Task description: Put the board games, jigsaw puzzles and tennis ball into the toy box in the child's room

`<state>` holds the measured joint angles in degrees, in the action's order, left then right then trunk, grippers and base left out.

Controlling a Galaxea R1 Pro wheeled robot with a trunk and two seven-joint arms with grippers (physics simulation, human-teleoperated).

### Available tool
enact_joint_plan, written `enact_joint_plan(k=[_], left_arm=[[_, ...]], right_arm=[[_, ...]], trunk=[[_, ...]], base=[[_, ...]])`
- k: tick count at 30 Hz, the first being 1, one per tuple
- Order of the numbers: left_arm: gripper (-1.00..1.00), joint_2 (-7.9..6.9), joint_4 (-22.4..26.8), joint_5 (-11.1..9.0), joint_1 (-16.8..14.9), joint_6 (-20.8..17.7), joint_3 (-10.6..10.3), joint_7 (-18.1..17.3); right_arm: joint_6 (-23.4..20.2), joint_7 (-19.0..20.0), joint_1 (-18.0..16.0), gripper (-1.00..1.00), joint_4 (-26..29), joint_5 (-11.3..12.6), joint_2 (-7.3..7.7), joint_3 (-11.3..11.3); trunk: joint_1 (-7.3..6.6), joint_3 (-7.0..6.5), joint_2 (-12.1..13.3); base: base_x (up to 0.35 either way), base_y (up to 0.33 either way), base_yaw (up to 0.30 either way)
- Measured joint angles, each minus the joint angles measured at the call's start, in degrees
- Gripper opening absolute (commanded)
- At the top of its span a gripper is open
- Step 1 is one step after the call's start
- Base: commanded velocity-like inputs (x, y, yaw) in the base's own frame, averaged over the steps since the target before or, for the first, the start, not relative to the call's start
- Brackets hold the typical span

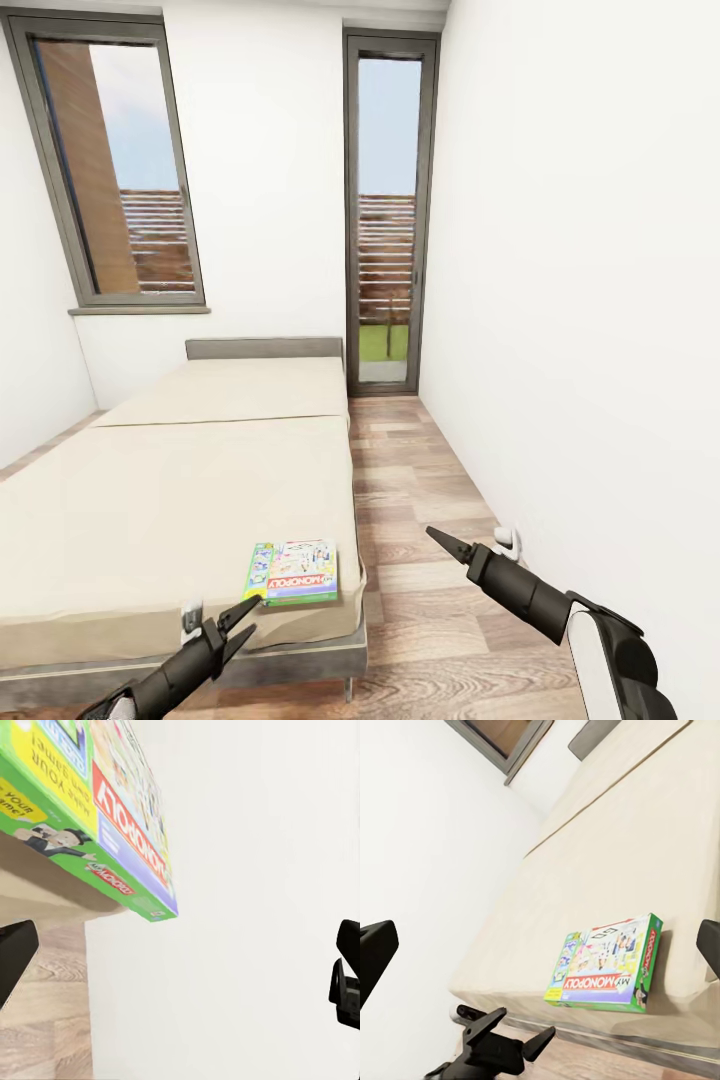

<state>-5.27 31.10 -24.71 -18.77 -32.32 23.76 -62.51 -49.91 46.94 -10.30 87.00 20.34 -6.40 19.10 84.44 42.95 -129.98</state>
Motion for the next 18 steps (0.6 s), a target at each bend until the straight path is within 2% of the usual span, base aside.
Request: enact_joint_plan(k=[9,18], left_arm=[[1.00,-2.88,2.5,0.0,0.0,-0.1,-0.1,-1.2],[1.00,-3.55,3.0,0.1,0.0,-0.1,-0.5,-4.1]], right_arm=[[0.0,0.0,0.0,1.00,0.0,0.0,0.05,0.0],[0.0,0.0,0.0,1.00,0.0,0.0,0.11,0.0]], trunk=[[0.00,0.00,0.0],[0.00,0.00,0.0]], base=[[0.000,0.000,0.000],[0.000,0.000,0.000]])
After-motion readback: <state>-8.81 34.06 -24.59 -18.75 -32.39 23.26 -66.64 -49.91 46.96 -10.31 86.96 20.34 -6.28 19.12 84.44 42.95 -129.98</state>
